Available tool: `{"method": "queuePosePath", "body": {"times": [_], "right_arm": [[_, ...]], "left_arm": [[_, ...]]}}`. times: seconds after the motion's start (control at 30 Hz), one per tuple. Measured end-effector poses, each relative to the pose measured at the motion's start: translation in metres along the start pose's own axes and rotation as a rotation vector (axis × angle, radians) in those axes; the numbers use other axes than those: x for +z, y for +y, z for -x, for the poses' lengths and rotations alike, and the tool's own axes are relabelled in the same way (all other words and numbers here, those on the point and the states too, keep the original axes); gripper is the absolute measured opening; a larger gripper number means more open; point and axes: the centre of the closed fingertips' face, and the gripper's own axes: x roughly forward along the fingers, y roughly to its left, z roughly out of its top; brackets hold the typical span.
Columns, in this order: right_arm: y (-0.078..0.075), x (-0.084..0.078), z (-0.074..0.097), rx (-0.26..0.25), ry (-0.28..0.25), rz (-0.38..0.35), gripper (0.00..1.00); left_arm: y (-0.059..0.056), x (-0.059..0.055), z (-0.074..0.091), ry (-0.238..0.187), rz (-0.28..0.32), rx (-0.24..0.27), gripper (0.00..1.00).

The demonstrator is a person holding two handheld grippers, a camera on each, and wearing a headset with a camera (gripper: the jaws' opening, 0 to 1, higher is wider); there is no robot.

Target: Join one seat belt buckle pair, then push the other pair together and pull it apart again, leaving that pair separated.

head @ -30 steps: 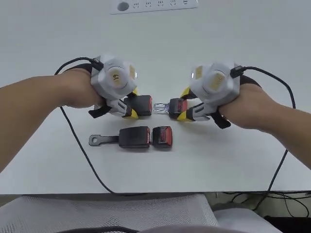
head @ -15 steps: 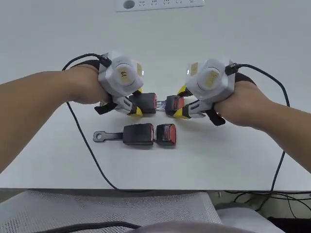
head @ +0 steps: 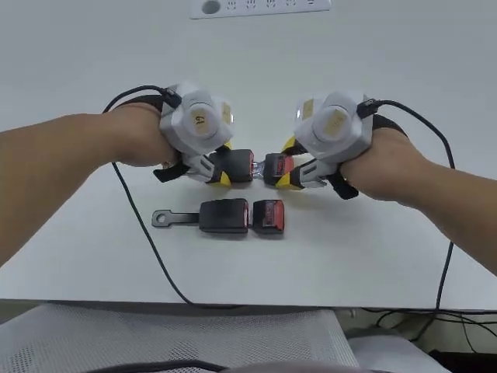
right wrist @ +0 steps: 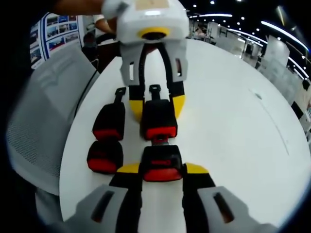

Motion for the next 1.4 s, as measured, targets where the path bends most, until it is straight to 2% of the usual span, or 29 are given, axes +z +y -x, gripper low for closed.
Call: {"method": "queuePosePath", "body": {"times": [0.03,0.1,0.4,0.57,1.0,1.4], "right_arm": [[0.000,0.005,-0.004,0.001,-0.013,-0.006,0.29],[-0.001,0.009,-0.009,-0.008,0.004,-0.006,0.29],[0.000,0.008,-0.007,-0.022,0.005,0.003,0.30],[0.001,0.008,-0.005,-0.022,0.016,0.022,0.30],[-0.001,-0.005,0.004,-0.024,0.037,0.009,0.30],[0.001,-0.017,0.014,-0.035,0.031,-0.003,0.31]], "left_arm": [[0.000,0.000,0.000,0.003,-0.004,-0.002,0.33],[-0.001,0.000,0.000,0.010,-0.009,-0.003,0.33],[-0.002,0.000,0.000,0.010,-0.006,-0.003,0.33],[-0.003,-0.001,0.001,-0.009,-0.002,-0.004,0.33],[0.000,-0.002,-0.002,-0.001,0.016,0.006,0.33],[-0.001,0.002,-0.003,0.016,-0.006,-0.002,0.34]]}}
